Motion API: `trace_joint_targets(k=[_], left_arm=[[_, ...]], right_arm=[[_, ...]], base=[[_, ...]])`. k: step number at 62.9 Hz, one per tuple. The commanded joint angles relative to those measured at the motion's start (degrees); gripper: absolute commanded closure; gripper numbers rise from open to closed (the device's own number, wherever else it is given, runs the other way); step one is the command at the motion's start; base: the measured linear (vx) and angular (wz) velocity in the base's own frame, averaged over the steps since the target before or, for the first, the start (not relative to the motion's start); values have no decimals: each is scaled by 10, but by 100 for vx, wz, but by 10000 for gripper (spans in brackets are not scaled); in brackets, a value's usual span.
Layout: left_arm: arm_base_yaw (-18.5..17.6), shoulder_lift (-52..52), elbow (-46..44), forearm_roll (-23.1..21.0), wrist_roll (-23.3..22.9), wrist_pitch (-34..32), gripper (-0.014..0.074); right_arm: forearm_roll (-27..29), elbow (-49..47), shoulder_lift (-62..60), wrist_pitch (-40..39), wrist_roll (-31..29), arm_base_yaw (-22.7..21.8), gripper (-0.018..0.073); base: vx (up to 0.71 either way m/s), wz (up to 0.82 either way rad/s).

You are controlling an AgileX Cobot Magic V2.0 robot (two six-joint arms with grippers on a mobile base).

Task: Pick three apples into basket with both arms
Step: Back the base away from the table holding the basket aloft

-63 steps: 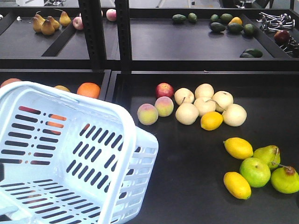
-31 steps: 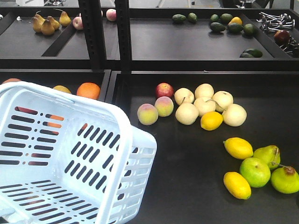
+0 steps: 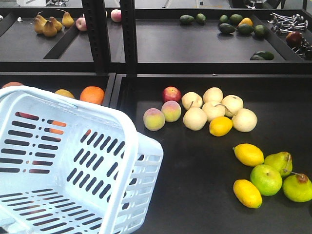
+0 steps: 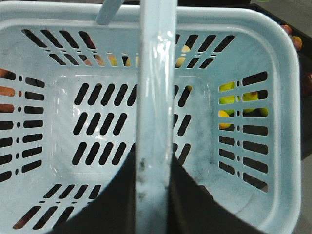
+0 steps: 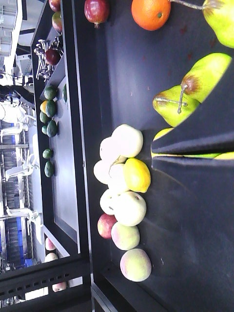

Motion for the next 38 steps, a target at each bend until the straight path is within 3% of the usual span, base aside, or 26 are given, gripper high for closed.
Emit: trace_joint_targets(k=[1, 38], left_arm=[[-1, 1, -14, -1, -4, -61, 604], [-1, 1, -14, -1, -4, -61, 604]], right_arm=[[-4, 7, -4, -43, -2, 3, 568], [-4, 7, -4, -43, -2, 3, 568]], base=[[0, 0], [-1, 5]])
